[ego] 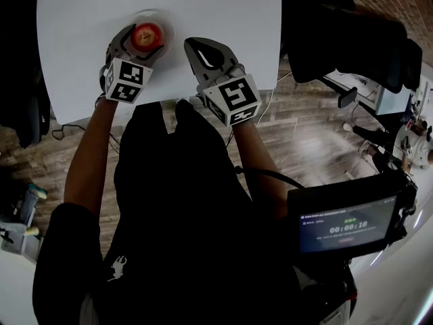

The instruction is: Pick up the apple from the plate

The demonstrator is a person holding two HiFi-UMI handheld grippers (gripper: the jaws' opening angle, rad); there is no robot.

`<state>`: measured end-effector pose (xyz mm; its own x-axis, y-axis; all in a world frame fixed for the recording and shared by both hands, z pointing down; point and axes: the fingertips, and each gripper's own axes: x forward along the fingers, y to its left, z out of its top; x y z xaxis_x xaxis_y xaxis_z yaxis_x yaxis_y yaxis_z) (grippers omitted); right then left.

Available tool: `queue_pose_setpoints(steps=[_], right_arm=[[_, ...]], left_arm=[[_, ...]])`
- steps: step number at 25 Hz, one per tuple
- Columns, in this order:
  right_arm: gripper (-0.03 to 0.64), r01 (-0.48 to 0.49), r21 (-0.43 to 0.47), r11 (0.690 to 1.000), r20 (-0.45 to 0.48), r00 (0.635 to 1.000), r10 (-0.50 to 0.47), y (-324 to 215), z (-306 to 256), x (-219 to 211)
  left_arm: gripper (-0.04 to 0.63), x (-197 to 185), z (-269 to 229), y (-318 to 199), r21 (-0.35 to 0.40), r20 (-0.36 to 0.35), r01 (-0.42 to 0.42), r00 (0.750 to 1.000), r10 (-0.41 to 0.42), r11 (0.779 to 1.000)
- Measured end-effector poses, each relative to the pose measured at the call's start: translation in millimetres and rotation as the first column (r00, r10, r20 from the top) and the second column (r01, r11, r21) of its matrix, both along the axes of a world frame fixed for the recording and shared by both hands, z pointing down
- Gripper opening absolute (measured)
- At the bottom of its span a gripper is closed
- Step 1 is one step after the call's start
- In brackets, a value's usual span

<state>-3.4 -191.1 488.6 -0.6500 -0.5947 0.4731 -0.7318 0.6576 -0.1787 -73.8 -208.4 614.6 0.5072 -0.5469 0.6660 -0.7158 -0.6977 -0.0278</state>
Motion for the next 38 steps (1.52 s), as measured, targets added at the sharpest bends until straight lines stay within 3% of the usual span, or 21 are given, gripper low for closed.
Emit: queue_pose_setpoints(steps=[16, 23, 32, 38], right_arm=[[0.005, 0.062, 0.093, 0.994, 0.022, 0.998, -0.065, -1.8, -28.8, -11.5], [0.005, 0.090, 0.137, 0.986, 0.046, 0.994, -0.097, -1.6, -49.8, -20.8], [0.005, 0.121, 0.178, 0.977, 0.076, 0.988, -0.136, 13.9, -75.3, -10.9], [0.005, 0.155, 0.225, 0.962, 0.096, 0.979, -0.180, 15.8, -96.5, -15.3]], left_arm=[[0.408, -15.1, -57.6, 2.9, 0.068, -0.051, 0.105, 0.993, -0.102, 0.992], [0.408, -32.1, -86.0, 10.4, 0.102, -0.067, 0.181, 0.982, -0.175, 0.978], [0.408, -25.8, -116.4, 30.2, 0.140, -0.068, 0.236, 0.971, -0.229, 0.961], [0.408, -28.2, -142.9, 35.6, 0.189, -0.083, 0.288, 0.957, -0.276, 0.939]])
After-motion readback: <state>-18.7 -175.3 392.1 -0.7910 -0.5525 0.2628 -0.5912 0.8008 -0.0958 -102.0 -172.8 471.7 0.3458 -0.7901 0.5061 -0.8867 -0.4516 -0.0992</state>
